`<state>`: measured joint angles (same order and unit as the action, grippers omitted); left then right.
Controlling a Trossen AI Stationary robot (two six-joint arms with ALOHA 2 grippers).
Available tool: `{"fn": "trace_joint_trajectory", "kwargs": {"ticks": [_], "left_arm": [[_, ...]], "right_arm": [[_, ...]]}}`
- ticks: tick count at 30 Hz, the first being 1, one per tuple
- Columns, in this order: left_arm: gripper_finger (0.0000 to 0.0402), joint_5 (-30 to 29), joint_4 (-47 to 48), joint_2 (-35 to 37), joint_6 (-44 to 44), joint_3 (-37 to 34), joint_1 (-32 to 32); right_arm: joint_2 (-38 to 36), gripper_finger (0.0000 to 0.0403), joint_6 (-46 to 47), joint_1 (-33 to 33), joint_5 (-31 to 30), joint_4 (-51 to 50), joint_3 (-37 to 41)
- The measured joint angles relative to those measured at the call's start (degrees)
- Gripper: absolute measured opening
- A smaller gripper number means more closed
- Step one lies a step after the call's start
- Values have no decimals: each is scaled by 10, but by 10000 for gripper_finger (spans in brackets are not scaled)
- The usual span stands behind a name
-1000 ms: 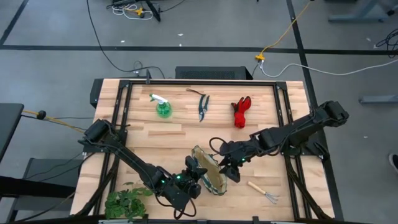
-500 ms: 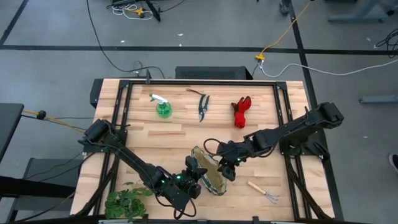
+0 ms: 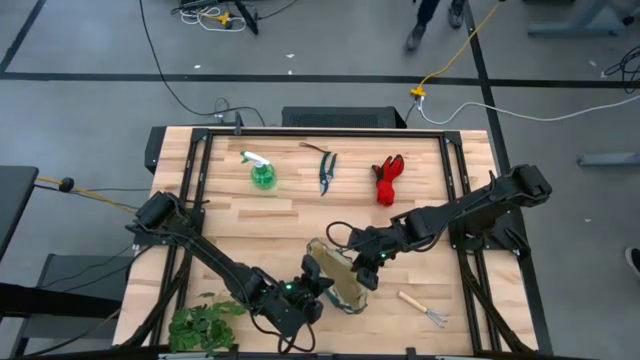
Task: Pick & Place Garden tools in Gardening bag
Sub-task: Prepare the green gardening bag
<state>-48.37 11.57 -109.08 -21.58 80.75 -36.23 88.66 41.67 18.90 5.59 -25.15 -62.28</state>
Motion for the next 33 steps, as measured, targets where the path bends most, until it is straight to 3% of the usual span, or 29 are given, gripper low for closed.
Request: {"fn": "trace_joint_trajectory", "kwargs": {"ticks": [3,7,33], "left_arm": [[20,34,11,0,2,0,0],[23,65,23,0,16,0,0],[15,82,42,0,57,0,-10]], "right_arm": [[0,7,-1,0,8,-4,0],[0,7,1,0,9,-4,0],[-14,0,14,-15,-13,-83,0]]}}
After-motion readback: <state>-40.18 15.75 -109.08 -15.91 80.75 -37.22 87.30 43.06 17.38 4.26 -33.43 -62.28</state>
